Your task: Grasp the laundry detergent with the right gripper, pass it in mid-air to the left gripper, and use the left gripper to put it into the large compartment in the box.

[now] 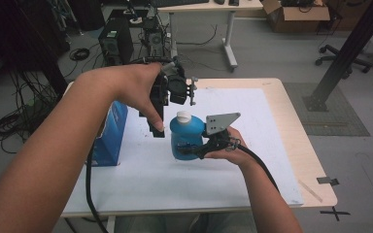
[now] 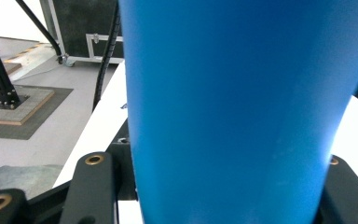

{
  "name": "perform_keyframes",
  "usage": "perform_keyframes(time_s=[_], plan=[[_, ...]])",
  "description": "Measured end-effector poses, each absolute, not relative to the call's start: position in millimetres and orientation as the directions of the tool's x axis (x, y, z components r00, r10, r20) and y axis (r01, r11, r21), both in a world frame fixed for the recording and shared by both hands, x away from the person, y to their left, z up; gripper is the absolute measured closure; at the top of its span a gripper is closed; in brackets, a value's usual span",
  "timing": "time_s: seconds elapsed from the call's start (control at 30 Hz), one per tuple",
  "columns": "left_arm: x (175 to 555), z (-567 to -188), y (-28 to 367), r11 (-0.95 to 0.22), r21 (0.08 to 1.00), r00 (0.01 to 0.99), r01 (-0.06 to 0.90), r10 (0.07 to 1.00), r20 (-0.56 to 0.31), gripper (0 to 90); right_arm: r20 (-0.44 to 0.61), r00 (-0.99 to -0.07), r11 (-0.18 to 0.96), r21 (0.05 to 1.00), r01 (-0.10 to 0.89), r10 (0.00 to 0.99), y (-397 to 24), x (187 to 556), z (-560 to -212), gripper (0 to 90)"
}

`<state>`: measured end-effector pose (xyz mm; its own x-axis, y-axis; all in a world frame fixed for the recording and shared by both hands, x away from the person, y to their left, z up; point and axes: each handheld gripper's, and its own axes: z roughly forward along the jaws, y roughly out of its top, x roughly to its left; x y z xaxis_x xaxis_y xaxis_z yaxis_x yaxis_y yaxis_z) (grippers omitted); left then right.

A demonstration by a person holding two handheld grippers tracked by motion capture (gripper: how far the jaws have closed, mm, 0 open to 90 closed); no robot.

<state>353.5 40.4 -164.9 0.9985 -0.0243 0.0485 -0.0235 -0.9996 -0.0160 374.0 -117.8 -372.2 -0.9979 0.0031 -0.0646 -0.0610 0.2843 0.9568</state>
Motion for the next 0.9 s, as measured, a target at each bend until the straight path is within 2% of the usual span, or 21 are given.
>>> perform_keyframes(time_s=[0.9], plan=[[357.0, -172.9, 30.9, -0.999, -0.042, 0.998, -0.013, -0.016, 0.069, 4.8, -0.067, -0.998, 0.26, 0.963, -0.07, -0.022, -90.3, 374.5, -367.9, 44.3]])
